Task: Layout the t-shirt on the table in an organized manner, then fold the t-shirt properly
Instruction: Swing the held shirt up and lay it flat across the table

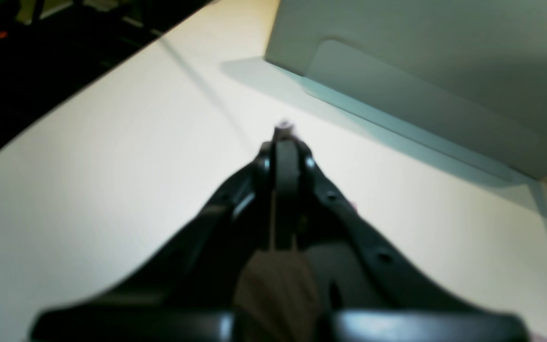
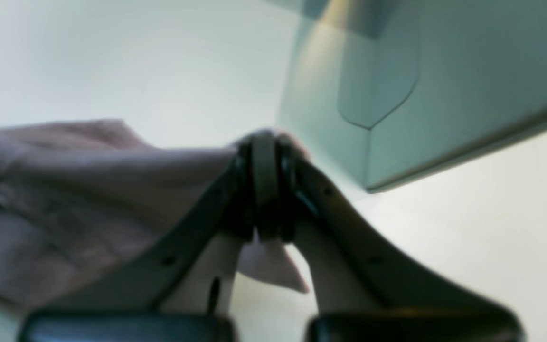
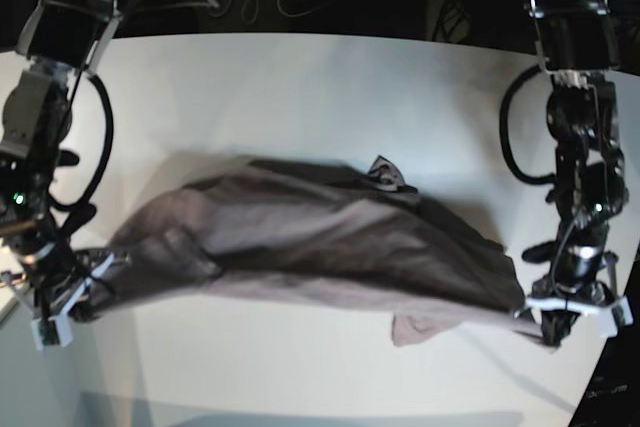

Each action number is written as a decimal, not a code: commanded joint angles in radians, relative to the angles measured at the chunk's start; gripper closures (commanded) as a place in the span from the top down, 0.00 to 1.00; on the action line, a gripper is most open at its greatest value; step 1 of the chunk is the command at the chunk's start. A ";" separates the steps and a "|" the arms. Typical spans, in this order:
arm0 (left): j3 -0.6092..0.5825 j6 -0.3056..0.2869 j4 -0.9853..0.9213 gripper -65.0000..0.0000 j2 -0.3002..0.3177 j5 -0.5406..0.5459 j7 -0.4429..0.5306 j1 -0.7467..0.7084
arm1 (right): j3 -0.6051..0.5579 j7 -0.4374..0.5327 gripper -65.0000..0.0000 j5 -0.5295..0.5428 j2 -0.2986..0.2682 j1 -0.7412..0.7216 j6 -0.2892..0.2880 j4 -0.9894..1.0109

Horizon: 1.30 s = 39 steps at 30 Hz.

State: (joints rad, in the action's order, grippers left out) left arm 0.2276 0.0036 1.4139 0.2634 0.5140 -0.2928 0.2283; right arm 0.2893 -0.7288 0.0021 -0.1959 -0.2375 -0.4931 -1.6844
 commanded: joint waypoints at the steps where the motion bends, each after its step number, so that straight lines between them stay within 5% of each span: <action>1: -0.001 -0.006 0.000 0.00 0.015 0.001 0.027 0.084 | -0.015 0.027 0.00 0.006 -0.027 -0.069 0.003 0.010; 10: -0.066 -0.006 -0.204 0.00 0.006 0.001 -0.039 0.557 | -0.126 0.035 0.00 0.006 -0.121 -0.494 0.003 0.168; 24: -0.119 -0.006 -0.281 0.00 -0.022 0.001 -0.038 0.920 | -0.184 0.091 0.00 0.006 -0.124 -0.989 0.004 0.274; 31: -0.118 -0.007 -0.264 0.00 -0.020 0.002 -0.038 0.836 | -0.178 0.085 0.00 0.005 -0.129 -0.811 0.004 0.152; 39: -0.113 -0.007 -0.097 0.00 0.003 0.004 -0.038 0.474 | -0.147 0.091 0.00 0.005 -0.099 -0.310 0.004 -0.136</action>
State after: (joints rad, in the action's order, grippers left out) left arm 0.1097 0.0021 1.2999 0.2554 0.5125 -0.3614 0.6609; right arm 0.1310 -0.6571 0.0113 -0.2794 -0.5163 -0.4942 -1.8103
